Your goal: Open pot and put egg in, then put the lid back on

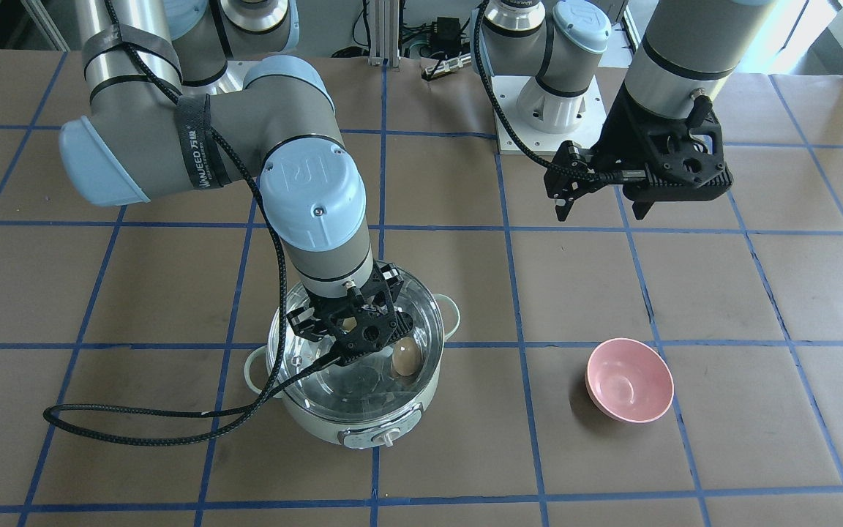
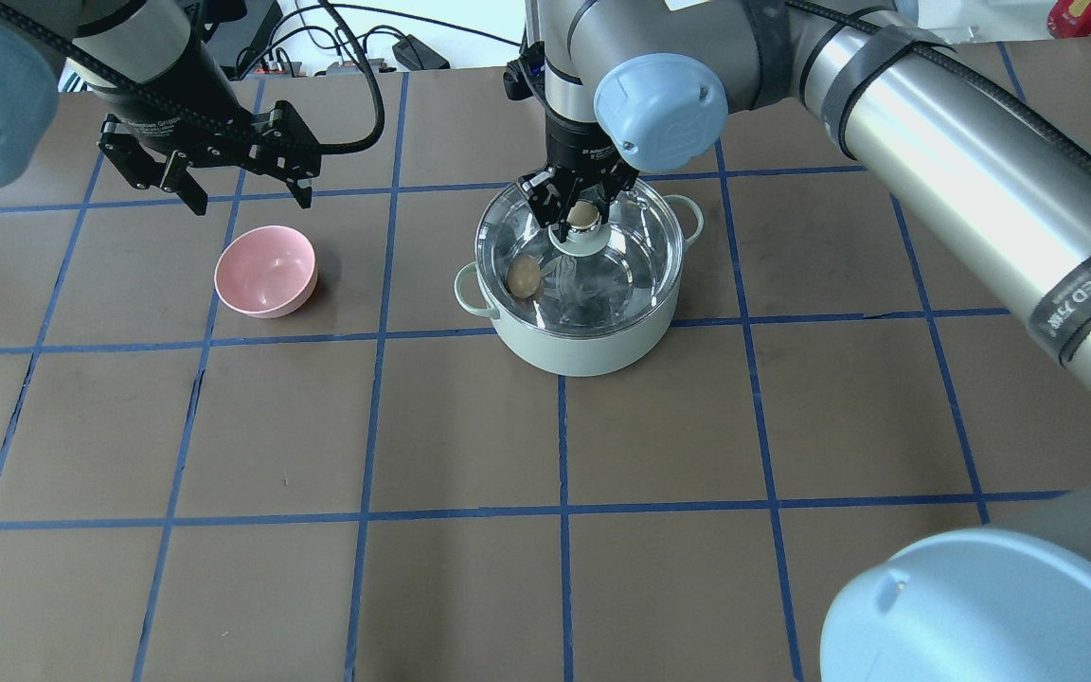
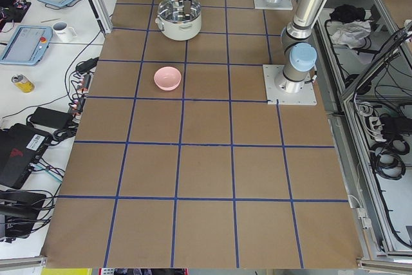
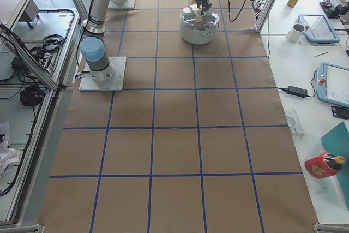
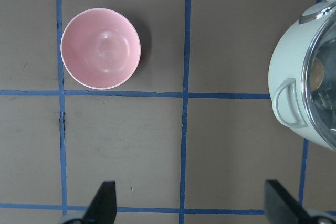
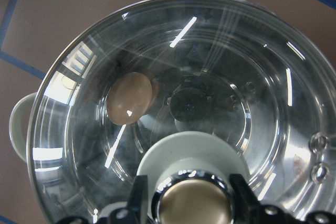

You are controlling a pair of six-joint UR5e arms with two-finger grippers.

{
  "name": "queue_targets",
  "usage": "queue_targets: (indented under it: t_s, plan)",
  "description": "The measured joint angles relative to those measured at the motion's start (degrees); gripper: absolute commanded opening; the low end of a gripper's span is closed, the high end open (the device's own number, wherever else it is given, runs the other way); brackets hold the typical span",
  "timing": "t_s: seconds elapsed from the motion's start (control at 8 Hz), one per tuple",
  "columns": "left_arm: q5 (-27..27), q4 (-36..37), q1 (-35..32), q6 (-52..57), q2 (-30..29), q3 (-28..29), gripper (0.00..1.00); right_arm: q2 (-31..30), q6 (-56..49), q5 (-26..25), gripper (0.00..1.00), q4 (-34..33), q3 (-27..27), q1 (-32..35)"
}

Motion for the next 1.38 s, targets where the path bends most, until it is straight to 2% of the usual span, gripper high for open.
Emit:
queue_targets:
  t_s: [0.5, 0.88, 1.12, 1.38]
  plan:
    - [-0.1, -0.4, 0.3, 0.0, -0.1, 0.0, 1.00, -2.4, 0.6, -0.6, 1.00, 1.0, 0.1, -0.3]
    - [-0.2, -0.6, 0.4, 0.0, -0.3, 0.0, 1.00, -9.1, 0.7, -3.6, 1.00, 5.3, 0.5, -2.6]
    - [-0.5, -0.5, 0.1, 0.0, -0.4, 0.0, 1.00, -14.4, 0.7, -6.4, 1.00, 5.9, 2.9, -7.8]
    - [-0.6, -0.5, -0.1, 0.0, -0.5, 0.0, 1.00, -17.7, 0.8, -6.8, 1.00, 6.3, 4.8, -15.4]
